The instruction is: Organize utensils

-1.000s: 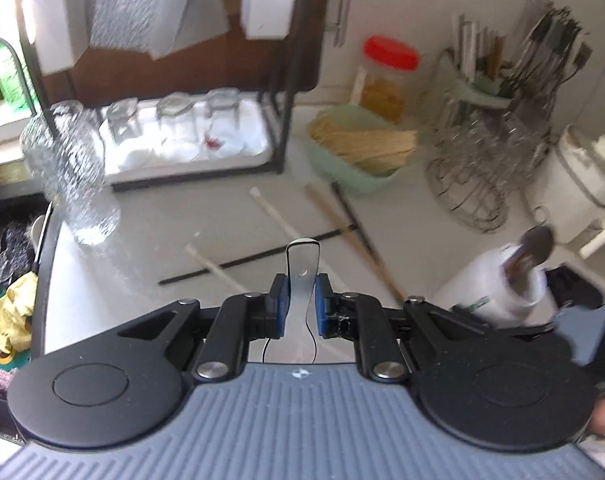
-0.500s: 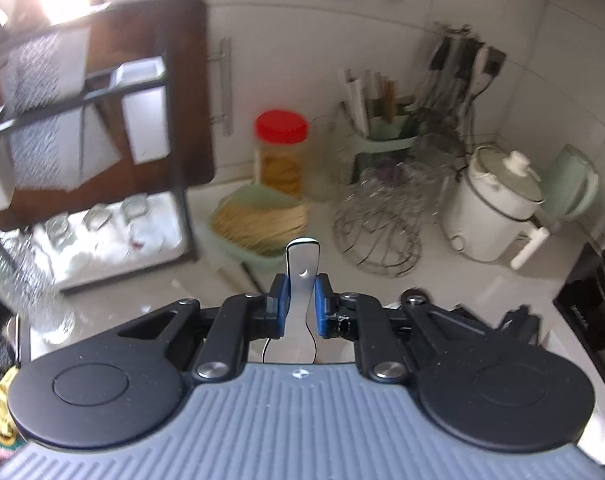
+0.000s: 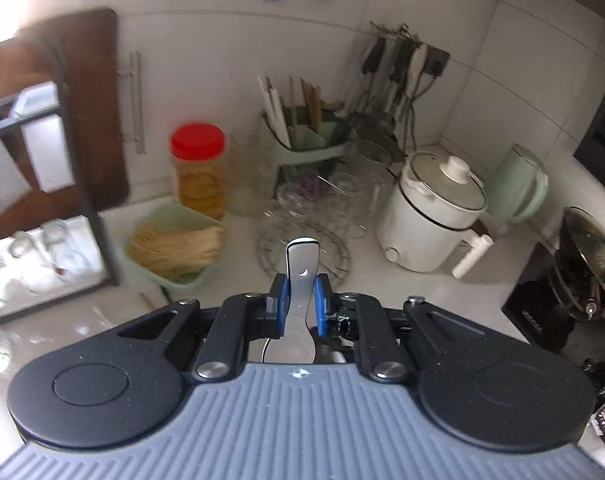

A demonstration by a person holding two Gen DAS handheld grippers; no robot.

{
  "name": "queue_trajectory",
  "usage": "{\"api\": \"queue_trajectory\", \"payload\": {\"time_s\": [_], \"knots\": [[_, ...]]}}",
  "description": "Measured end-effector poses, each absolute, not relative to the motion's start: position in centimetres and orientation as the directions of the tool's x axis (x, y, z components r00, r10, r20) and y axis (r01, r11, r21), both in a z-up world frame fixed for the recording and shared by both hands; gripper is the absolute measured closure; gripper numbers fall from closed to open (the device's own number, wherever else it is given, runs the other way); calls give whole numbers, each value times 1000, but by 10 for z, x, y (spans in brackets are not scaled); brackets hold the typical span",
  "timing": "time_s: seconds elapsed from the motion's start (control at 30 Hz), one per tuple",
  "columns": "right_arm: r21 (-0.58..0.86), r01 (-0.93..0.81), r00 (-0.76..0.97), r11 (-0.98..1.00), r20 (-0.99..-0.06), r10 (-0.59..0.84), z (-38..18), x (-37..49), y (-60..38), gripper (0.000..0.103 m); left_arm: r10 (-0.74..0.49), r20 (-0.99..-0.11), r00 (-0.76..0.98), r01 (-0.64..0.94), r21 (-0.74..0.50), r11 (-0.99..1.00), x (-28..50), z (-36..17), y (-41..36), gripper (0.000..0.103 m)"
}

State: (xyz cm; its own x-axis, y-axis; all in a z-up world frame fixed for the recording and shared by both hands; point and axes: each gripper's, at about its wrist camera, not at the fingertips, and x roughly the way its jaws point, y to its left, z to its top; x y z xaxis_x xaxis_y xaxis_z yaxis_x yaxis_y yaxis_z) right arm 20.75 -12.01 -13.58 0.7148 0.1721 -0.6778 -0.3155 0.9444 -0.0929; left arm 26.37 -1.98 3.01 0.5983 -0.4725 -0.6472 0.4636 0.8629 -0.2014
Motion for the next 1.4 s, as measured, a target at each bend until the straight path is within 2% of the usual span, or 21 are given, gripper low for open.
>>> {"api": "queue_trajectory", "payload": {"time_s": [0.37, 0.73, 0.8, 1.17, 1.4], "knots": [[-90, -321, 721, 943, -669, 182, -137, 206, -121, 10, -487, -714, 503, 483, -234, 844, 279, -14, -45, 87], [-87, -322, 721, 943, -668, 184, -136, 204, -121, 10, -436, -843, 317, 522, -229, 822, 293, -33, -64, 88], [-86, -322, 725, 943, -663, 187, -137, 202, -122, 10, -426, -861, 278, 514, -242, 823, 296, -38, -66, 95], [-86, -324, 734, 942, -651, 193, -138, 199, -123, 10, -418, -880, 226, 497, -265, 826, 302, -45, -72, 97], [-86, -327, 739, 941, -645, 197, -139, 197, -124, 10, -452, -852, 264, 503, -279, 818, 297, -35, -68, 96]]}}
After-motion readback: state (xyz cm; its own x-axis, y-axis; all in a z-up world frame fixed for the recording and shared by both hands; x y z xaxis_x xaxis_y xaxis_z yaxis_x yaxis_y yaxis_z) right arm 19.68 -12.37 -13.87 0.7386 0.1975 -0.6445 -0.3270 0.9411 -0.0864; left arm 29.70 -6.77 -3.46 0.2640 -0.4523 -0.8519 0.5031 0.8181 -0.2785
